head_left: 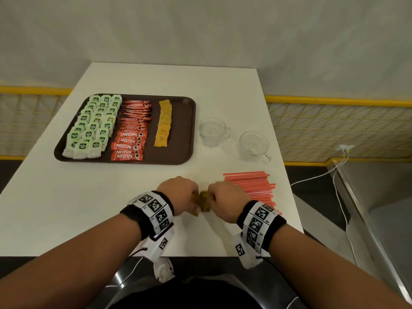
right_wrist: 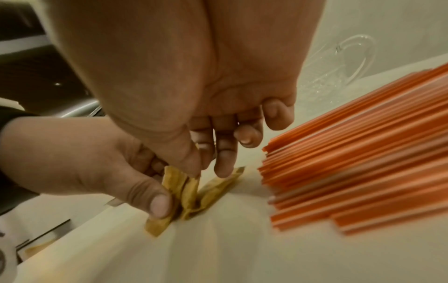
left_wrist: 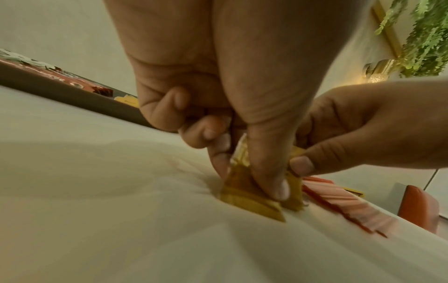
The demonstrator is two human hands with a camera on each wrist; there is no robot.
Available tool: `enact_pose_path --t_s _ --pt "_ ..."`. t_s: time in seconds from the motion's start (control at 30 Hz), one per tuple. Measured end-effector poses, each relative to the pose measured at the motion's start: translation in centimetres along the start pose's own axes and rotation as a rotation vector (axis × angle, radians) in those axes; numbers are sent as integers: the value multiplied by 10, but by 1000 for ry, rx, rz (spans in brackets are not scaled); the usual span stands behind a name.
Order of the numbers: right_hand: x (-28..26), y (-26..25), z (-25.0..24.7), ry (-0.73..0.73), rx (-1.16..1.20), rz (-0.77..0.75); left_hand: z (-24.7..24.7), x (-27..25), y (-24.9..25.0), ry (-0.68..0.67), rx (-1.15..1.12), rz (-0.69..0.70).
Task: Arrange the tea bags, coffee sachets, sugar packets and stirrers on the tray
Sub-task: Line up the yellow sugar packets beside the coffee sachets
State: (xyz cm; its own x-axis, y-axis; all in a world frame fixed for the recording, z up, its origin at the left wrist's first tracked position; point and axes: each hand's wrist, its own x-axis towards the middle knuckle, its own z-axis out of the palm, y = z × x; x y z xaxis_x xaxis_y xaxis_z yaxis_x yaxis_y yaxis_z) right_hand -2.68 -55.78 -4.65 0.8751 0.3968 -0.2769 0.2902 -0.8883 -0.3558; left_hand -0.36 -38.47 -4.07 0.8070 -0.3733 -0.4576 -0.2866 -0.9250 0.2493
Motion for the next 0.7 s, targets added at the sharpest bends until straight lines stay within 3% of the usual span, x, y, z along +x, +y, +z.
enact_pose_path --t_s 0.2,0.3,0.4,0.5,0.7 --pt "10 -6 -16 209 393 38 -34 2 -36 201 -183 -2" --pt "21 -12 -22 265 599 48 -47 0 -47 312 -307 86" --pt "37 -19 -29 316 587 32 -58 -1 -55 385 -358 219" --pt "52 -26 -34 263 583 -13 -66 2 -63 439 -412 316" --pt "81 -36 -33 324 527 -78 -75 10 -84 419 -600 304"
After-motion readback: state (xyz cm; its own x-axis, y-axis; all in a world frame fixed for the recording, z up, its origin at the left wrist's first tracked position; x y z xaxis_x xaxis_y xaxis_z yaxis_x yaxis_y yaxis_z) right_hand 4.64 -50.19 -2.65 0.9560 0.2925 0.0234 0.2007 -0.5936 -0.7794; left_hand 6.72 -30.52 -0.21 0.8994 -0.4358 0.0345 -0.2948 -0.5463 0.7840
